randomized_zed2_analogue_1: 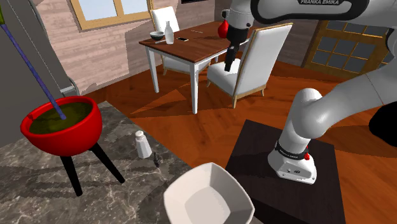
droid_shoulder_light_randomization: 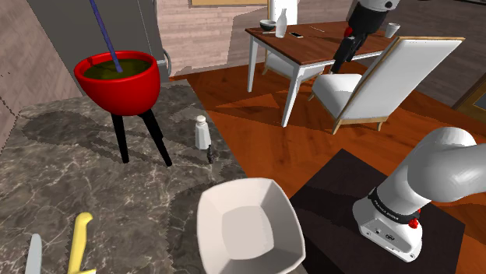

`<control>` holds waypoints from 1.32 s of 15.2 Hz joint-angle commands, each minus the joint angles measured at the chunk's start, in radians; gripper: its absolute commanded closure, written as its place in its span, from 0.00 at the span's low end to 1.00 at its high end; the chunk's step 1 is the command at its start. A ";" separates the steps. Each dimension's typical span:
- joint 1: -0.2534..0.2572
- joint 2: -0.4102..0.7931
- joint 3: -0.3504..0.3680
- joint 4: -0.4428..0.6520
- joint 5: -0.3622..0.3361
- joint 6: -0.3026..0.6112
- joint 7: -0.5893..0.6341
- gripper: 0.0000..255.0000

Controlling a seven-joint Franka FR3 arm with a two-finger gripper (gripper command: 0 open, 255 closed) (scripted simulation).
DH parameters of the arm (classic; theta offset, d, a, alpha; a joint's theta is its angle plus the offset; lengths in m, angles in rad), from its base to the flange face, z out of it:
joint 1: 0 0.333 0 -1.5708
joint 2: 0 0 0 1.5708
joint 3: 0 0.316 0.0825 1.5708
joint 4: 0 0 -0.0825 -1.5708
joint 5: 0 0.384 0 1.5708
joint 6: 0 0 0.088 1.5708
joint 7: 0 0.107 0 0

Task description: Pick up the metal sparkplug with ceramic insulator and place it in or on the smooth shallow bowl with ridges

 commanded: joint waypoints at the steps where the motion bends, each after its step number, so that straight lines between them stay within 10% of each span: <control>1: 0.000 0.000 0.000 0.000 0.000 0.000 0.000 0.00; 20: 0.129 0.450 0.320 0.202 0.132 0.130 0.317 0.00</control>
